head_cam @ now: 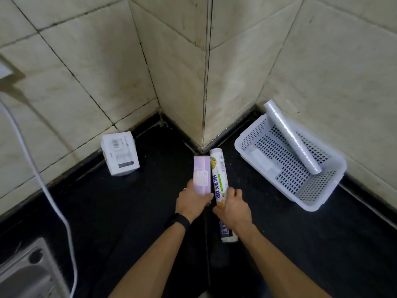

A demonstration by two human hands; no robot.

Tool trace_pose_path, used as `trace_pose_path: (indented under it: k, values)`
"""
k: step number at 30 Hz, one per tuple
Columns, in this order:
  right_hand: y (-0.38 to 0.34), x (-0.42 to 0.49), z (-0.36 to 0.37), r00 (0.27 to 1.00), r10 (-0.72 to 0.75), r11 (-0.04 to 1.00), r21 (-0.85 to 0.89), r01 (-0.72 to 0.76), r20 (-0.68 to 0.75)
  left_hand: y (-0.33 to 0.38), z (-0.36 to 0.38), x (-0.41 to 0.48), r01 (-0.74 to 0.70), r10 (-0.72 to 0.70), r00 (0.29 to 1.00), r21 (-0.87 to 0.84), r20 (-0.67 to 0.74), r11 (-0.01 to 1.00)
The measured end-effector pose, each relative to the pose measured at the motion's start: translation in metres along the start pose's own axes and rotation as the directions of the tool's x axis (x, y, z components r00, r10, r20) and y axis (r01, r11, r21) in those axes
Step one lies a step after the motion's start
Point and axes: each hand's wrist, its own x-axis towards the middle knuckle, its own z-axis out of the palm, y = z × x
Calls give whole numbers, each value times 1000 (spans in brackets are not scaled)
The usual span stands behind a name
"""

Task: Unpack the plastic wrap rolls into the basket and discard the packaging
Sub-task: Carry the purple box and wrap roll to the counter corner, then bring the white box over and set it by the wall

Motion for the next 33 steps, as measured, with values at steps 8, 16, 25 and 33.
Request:
trace_pose_path:
  k: [8, 16, 25, 33]
  values:
    - [0, 0, -3, 996, 46, 999, 13, -47, 71, -3, -11, -5, -21, 25, 994, -35, 111, 999]
    - [22, -42, -19, 999, 1, 985, 174, -8, 41, -14, -22, -33, -181, 167, 982, 195, 87, 964]
    - [137, -189, -46, 955, 70, 938, 345, 35, -287, 31, 42, -130, -560, 525, 811, 609, 261, 562]
    - [308, -377, -33, 767, 414, 873, 454, -180, -491, 81, 217, -285, -828, 594, 537, 508, 599, 237]
